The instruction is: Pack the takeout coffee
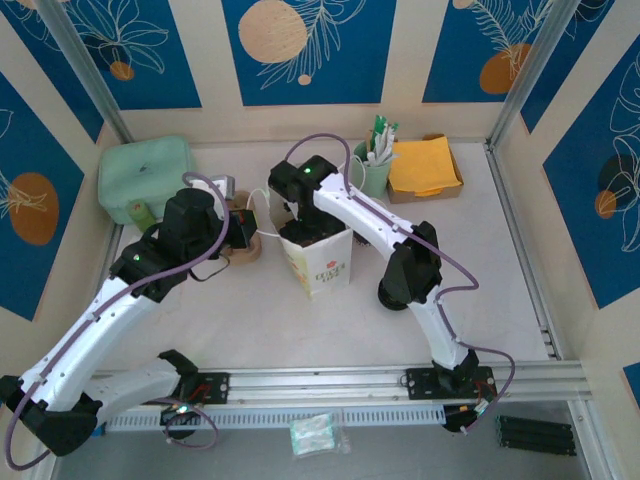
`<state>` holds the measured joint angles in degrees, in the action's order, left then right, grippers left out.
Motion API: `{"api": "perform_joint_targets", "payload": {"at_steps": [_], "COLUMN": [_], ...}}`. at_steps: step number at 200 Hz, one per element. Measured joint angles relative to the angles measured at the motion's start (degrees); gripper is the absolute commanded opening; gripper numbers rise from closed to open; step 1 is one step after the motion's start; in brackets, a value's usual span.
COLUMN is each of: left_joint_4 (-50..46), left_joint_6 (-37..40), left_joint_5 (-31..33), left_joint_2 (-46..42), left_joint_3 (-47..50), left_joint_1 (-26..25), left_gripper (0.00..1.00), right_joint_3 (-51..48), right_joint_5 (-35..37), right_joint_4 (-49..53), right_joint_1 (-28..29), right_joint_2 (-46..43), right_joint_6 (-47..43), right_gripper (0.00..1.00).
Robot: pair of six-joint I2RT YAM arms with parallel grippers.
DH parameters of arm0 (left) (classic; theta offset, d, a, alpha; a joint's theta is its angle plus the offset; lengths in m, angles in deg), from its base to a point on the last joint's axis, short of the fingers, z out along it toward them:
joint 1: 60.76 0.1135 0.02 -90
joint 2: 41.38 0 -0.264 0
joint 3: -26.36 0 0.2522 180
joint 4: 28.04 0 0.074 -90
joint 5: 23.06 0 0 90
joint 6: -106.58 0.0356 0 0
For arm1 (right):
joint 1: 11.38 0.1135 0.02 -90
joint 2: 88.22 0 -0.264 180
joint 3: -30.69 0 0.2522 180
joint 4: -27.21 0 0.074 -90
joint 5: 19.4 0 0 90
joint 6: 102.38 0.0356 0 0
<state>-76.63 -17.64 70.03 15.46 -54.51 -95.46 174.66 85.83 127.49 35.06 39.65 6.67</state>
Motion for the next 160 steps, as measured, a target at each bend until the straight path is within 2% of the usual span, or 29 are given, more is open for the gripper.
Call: {"api": "perform_joint_targets", "payload": {"at_steps": [160], "left_joint_4": [0.0], "left_joint_6": [0.0], "left_joint_5": [0.0], "left_joint_2": [0.0], "left_joint_3": [0.0], "left_joint_1": [0.0], "left_gripper": [0.00], "right_joint_3": [11.6], "right_joint_5": [2.6], "right_joint_4": [6.0], "right_joint_1": [1.2], "right_joint_2": [0.0], "right_joint_6": [0.5], "right_gripper": [0.93]}}
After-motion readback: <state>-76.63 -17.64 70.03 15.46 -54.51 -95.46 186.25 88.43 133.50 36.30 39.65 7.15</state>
